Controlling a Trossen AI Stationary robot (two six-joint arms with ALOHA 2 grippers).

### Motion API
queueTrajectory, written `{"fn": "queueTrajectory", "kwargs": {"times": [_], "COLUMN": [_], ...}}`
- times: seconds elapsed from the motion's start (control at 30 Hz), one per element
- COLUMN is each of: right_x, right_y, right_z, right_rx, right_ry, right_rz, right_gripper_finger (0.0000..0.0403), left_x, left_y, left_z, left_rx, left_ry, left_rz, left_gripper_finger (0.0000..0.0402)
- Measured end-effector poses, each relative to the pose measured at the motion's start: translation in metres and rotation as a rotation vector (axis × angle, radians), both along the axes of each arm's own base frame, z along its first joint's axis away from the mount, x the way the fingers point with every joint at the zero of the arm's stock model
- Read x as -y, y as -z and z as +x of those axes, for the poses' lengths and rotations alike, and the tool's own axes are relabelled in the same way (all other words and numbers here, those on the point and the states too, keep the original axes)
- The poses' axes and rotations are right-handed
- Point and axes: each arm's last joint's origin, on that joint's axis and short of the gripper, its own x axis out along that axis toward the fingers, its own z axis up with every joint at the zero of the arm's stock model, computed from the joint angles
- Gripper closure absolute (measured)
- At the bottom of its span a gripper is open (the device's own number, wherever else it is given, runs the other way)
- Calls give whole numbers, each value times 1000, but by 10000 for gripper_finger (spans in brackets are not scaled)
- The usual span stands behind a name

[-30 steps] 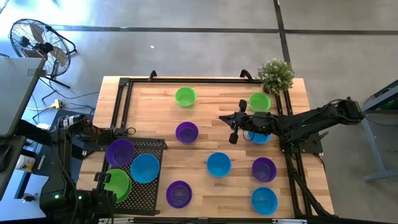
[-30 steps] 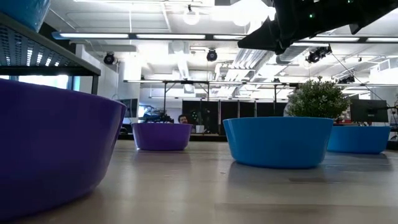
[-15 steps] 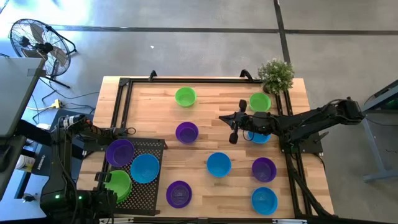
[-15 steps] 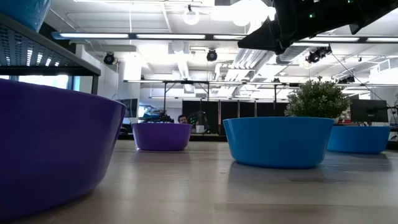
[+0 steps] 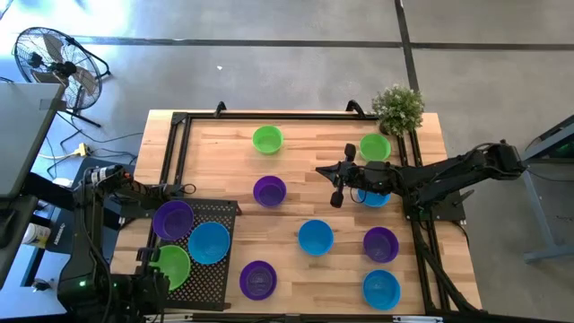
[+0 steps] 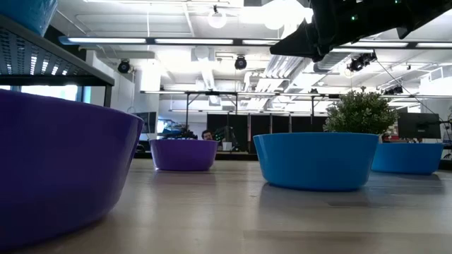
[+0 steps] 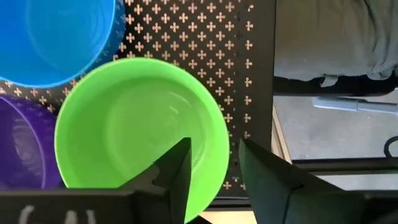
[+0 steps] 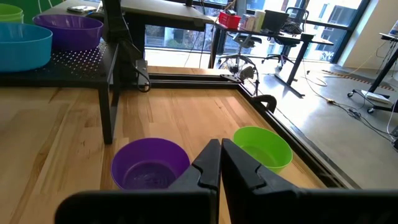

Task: Pick & Place Mini bowls
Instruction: Stack the blue bowl on the other blue bowl on the shelf

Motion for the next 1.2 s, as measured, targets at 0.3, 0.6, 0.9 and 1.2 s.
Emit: {"fn": "queueTrajectory", "kwargs": {"times": [0.3,0.6,0.9,1.2], "right_x": [0,0,0,4], "right_y": [0,0,2,8], "right_z": [0,0,0,-3], "right_rx": [0,-3,-16,-118], "right_ry": [-9,-12,0,158], "right_rz": [3,-6,2,47], "right_gripper_finger": [402,401,401,402], "left_x": [-23,-71,-146,-227], "left_y": [-13,-32,29,68], "left_z": [34,85,115,106], "left_rx": [142,454,761,1200], "left_ry": [203,417,459,238], "left_rz": [108,186,219,263], "left_gripper_finger": [345,394,400,401]}}
